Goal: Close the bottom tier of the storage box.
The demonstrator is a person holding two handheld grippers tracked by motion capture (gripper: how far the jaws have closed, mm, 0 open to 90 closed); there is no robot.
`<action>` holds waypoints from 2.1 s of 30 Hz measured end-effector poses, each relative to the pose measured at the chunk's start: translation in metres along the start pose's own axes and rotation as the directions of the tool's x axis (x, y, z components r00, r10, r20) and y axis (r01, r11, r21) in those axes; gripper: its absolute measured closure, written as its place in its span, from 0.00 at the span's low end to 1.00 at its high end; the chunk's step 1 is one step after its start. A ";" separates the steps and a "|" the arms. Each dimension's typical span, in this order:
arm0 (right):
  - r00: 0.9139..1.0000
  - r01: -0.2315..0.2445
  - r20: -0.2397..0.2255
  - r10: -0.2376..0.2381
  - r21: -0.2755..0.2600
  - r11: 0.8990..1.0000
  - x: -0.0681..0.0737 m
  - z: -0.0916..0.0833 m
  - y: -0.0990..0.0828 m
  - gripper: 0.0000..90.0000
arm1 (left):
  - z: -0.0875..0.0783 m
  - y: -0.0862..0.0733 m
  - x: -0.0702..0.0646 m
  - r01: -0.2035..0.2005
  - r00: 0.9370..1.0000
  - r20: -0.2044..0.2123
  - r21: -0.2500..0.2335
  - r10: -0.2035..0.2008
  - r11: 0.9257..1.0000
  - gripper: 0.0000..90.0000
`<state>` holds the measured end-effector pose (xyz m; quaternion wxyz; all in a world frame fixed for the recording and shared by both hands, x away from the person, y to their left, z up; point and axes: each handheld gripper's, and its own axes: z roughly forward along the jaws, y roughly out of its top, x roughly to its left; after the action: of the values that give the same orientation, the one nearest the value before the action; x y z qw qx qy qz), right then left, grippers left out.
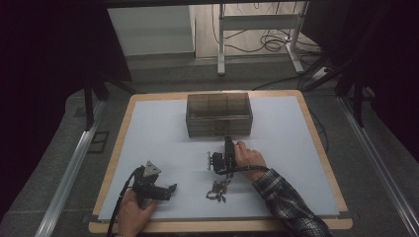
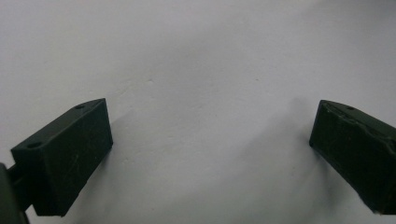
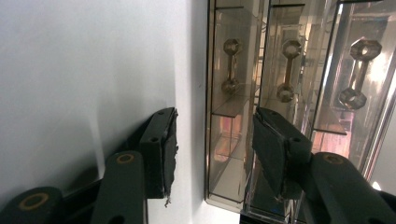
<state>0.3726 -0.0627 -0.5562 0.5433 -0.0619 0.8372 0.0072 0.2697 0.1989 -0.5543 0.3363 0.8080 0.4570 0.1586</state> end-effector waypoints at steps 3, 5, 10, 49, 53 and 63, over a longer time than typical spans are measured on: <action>1.000 0.000 0.011 0.000 0.002 1.000 0.000 0.003 0.002 0.58 | 0.000 0.000 0.000 0.000 1.000 0.000 0.000 0.000 1.000 0.00; 1.000 0.000 0.016 0.000 0.001 1.000 0.000 0.004 0.002 0.58 | 0.000 0.000 0.000 0.000 1.000 0.000 0.000 0.000 1.000 0.00; 1.000 0.006 0.024 -0.006 0.001 1.000 0.000 0.008 0.004 0.60 | 0.000 0.000 0.000 0.000 1.000 0.000 0.000 0.000 1.000 0.00; 0.997 0.029 0.071 -0.029 0.005 1.000 0.003 0.031 0.006 0.78 | 0.000 0.000 0.000 0.000 1.000 0.000 0.000 0.000 1.000 0.00; 0.997 0.031 0.073 -0.031 0.002 1.000 0.002 0.032 0.006 0.79 | 0.000 0.000 0.000 0.000 1.000 0.000 0.000 0.000 1.000 0.00; 0.994 0.043 0.097 -0.042 -0.010 0.999 0.002 0.034 0.009 0.85 | 0.000 0.000 0.000 0.000 1.000 0.000 0.000 0.000 1.000 0.00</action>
<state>0.4019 -0.0514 -0.5725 0.5830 -0.0825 0.8082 0.0038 0.2697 0.1989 -0.5543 0.3362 0.8081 0.4569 0.1587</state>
